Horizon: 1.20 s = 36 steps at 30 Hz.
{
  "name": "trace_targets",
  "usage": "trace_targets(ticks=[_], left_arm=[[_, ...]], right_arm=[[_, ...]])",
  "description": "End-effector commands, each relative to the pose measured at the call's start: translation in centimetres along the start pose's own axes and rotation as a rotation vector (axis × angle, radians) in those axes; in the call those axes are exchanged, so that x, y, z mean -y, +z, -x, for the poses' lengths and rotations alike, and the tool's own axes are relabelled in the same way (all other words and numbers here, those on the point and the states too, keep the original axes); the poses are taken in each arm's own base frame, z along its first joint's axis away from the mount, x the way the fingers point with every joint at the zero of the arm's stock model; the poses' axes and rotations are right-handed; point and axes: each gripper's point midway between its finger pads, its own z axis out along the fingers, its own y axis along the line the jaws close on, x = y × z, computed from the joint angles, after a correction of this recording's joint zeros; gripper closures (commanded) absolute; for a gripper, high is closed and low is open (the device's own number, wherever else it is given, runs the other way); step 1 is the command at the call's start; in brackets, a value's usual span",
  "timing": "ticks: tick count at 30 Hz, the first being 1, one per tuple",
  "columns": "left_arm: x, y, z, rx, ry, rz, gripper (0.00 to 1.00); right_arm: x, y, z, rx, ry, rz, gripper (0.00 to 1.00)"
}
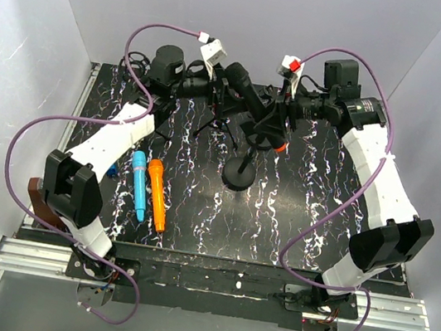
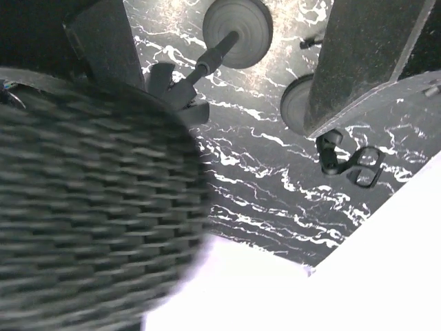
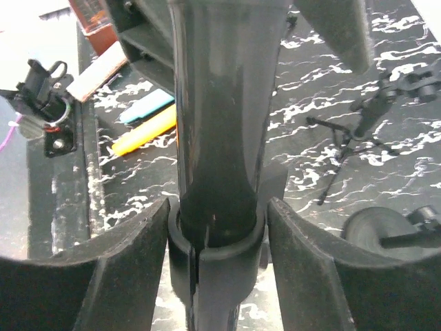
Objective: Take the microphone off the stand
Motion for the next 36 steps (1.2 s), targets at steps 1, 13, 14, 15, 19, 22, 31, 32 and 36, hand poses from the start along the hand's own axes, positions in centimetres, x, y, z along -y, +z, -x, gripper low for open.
trace_targets(ticks=[1, 13, 14, 15, 19, 22, 31, 32, 36], left_arm=[[2.2, 0.5, 3.3, 0.049, 0.139, -0.086, 0.11], [1.2, 0.3, 2.1, 0.019, 0.181, -0.035, 0.14], [1.3, 0.0, 2.2, 0.012, 0.198, -0.026, 0.14], [1.2, -0.4, 2.1, -0.006, 0.213, -0.010, 0.14], [-0.5, -3.8, 1.5, -0.128, 0.291, 0.143, 0.12], [-2.3, -6.9, 0.8, -0.213, 0.306, 0.276, 0.11], [-0.6, -9.2, -2.4, -0.255, 0.203, 0.299, 0.09], [-0.4, -9.3, -2.4, -0.251, 0.189, 0.298, 0.10], [0.0, -9.4, -2.8, -0.230, 0.152, 0.304, 0.10]], right_arm=[[1.4, 0.6, 2.4, 0.064, -0.021, -0.063, 0.28], [4.1, 3.4, 6.4, 0.111, -0.020, -0.080, 0.44], [4.3, 3.4, 6.3, 0.110, -0.015, -0.085, 0.44], [4.4, 3.4, 6.3, 0.108, -0.007, -0.096, 0.43], [4.9, 3.8, 6.4, 0.106, -0.011, -0.123, 0.30], [5.6, 4.6, 6.2, 0.093, 0.004, -0.166, 0.23], [8.4, 7.4, 7.1, 0.070, 0.030, -0.449, 0.12], [8.5, 7.8, 7.2, 0.069, 0.026, -0.461, 0.11], [9.4, 8.2, 7.3, 0.055, 0.023, -0.522, 0.19]])
